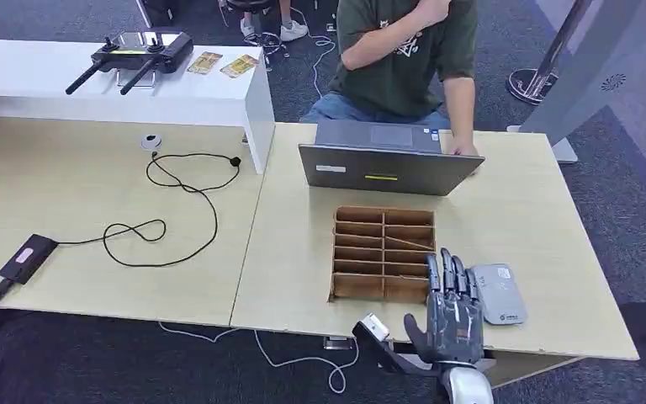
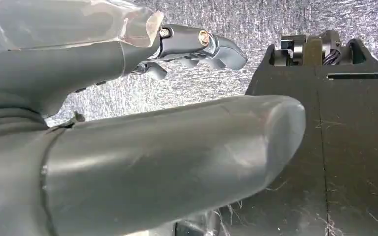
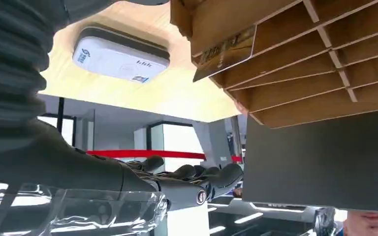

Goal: Pass the card to the sensor for recognition and then transmit it.

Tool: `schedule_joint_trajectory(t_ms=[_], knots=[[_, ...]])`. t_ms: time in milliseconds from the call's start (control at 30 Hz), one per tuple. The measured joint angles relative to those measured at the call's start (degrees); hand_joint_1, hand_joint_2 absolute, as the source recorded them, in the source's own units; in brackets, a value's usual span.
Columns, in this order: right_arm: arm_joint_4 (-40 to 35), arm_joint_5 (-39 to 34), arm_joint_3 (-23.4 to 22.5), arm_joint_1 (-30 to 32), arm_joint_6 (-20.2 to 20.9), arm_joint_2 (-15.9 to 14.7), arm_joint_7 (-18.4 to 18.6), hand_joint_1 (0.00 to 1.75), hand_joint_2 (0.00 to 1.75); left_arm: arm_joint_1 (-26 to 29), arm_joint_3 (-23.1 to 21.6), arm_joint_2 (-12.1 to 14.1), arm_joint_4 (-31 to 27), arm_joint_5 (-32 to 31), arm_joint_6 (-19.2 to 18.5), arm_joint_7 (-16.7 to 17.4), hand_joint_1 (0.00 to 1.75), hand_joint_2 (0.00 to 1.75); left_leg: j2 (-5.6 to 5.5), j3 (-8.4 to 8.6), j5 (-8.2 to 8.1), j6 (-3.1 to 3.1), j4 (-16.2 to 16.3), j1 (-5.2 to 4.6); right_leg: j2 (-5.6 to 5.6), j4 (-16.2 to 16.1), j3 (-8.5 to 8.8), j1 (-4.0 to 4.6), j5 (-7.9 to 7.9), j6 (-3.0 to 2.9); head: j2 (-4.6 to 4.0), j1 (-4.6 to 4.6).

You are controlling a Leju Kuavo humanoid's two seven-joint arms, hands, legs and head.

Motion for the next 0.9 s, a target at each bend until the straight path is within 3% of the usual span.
schedule_joint_trajectory(t_ms=[467,900], knots=[[5.37,0.00,-1.40,-3.21,-0.92,1.94,-4.70,0.00,1.75,-0.94,-0.07,-0.26,0.00,-0.05,-1.40,-0.15,0.00,0.00,0.01,0.01,0.01,0.00,0.00,0.00,0.01,0.01,0.00,0.00,0.00,0.00,0.00,0.00],[11.27,0.00,-3.63,-5.57,-1.31,3.69,-6.47,0.00,1.75,-1.24,-0.07,-0.28,0.00,0.13,-1.68,-0.15,0.00,0.00,0.01,0.00,0.01,0.00,0.00,0.00,0.01,0.01,0.00,0.00,0.01,0.00,0.00,-0.02]])
